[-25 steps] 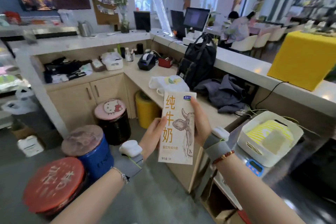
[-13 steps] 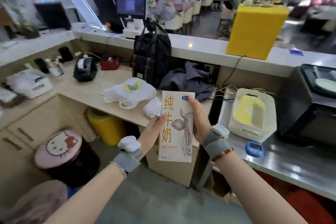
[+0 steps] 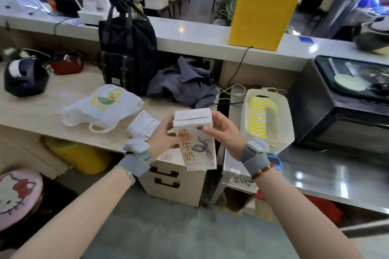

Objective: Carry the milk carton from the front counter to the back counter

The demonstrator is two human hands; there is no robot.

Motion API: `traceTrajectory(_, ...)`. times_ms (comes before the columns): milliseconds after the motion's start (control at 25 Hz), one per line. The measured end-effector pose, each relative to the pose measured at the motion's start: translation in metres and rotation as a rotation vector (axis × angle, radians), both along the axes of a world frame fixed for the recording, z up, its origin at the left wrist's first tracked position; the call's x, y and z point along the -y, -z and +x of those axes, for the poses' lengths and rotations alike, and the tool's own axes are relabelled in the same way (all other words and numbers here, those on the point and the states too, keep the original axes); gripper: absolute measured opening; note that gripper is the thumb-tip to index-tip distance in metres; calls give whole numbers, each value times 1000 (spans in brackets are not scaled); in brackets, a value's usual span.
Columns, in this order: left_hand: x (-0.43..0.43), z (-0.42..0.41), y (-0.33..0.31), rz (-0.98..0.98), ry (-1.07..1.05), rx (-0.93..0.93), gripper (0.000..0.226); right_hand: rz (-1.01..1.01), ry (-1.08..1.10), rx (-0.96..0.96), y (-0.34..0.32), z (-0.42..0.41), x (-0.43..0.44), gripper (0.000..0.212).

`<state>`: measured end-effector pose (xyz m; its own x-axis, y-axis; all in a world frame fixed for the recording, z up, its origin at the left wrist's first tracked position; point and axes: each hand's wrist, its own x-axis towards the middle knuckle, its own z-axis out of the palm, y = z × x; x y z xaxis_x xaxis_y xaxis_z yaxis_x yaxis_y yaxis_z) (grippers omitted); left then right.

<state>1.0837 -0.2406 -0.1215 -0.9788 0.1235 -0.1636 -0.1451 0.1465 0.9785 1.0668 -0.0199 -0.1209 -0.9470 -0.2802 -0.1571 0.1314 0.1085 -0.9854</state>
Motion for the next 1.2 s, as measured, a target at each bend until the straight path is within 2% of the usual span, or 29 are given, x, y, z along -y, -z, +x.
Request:
traceTrajectory(120, 1, -27, 23, -113, 35, -28, 53, 168, -49, -33, 22, -20, -5, 51)
traceTrajectory(280, 3, -61, 57, -214, 42, -10, 53, 295, -24, -3, 60, -44, 1, 59)
traceTrajectory(520, 5, -89, 108, -322, 15, 117, 48, 425, -30, 95, 101, -68, 20, 66)
traceTrajectory(640, 0, -95, 125, -377, -69, 154, 50, 390, 3, 213, 114, -69, 32, 72)
traceTrajectory(840, 3, -90, 129, -221, -14, 216, 55, 382, 52, 235, 121, -78, 47, 67)
traceTrajectory(1000, 7, -74, 114, -221, 21, 259, 47, 388, 54, 300, 114, -71, 45, 67)
traceTrajectory(1200, 18, -43, 81, -177, -68, 371, 46, 311, 147, 361, 84, -36, 43, 66)
